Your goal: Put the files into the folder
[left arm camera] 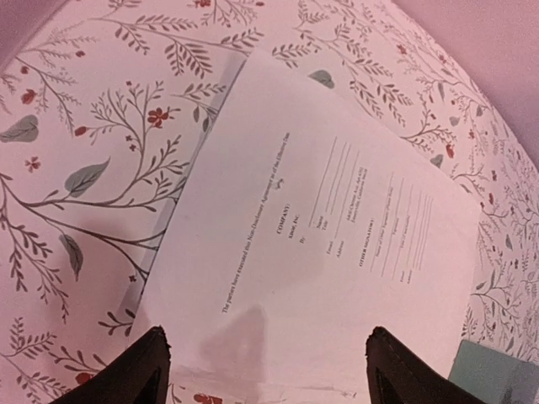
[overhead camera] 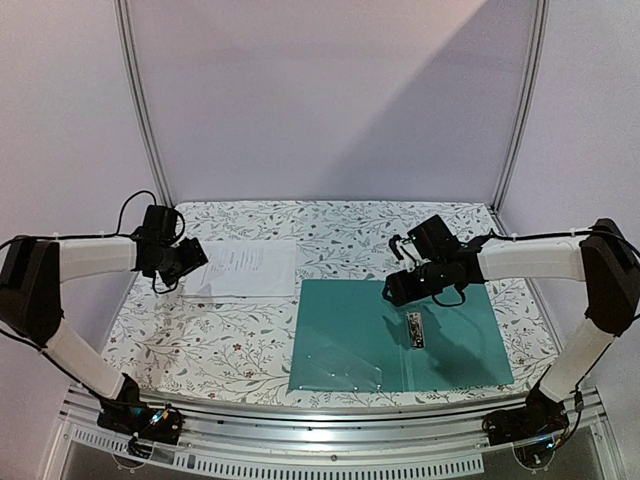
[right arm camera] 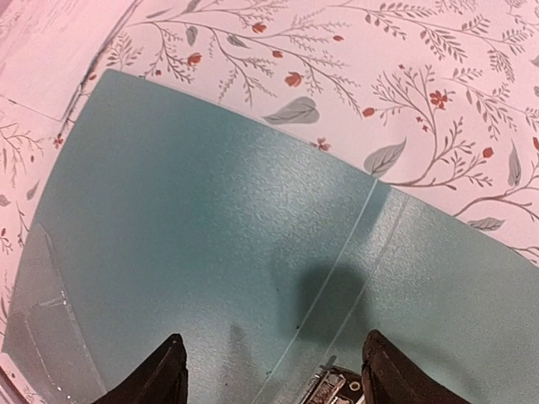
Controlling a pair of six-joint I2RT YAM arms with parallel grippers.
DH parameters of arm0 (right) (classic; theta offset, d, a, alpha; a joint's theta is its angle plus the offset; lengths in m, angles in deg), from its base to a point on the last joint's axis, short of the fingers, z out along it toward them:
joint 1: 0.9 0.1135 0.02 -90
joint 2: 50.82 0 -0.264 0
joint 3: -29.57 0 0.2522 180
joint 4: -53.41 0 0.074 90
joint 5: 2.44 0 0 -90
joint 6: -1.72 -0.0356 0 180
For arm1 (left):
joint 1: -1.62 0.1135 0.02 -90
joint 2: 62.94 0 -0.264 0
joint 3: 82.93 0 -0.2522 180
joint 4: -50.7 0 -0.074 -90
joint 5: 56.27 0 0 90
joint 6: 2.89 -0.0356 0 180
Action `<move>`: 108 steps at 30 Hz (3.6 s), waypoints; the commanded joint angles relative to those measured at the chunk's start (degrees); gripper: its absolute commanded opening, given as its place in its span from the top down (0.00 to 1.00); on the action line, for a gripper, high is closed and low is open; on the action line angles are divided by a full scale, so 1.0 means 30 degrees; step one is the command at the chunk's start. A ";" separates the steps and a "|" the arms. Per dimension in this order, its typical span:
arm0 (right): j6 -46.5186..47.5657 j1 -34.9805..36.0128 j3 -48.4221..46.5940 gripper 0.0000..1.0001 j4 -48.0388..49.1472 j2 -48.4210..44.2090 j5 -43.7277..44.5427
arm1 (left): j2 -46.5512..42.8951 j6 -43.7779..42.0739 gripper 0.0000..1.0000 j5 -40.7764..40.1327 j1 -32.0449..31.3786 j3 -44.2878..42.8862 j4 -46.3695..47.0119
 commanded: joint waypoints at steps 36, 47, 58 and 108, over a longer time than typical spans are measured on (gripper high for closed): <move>-0.4414 0.3143 -1.6300 0.77 0.5875 1.5358 -0.5745 | 1.4342 -0.7061 0.37 0.6492 0.4950 -1.4644 -0.0595; -0.5125 0.3143 -1.7067 0.78 0.6083 1.7042 -0.5970 | 1.5274 -0.7032 0.44 0.7388 0.4511 -1.4768 -0.0795; -0.5342 0.3149 -1.6872 0.78 0.5761 1.7446 -0.6312 | 1.3689 -0.7191 0.63 0.7513 0.3983 -1.3699 -0.0370; -0.5425 0.3130 -1.6013 0.77 0.5730 1.7632 -0.7050 | 1.3451 -0.8290 0.92 0.4309 0.4014 -1.3703 -0.2521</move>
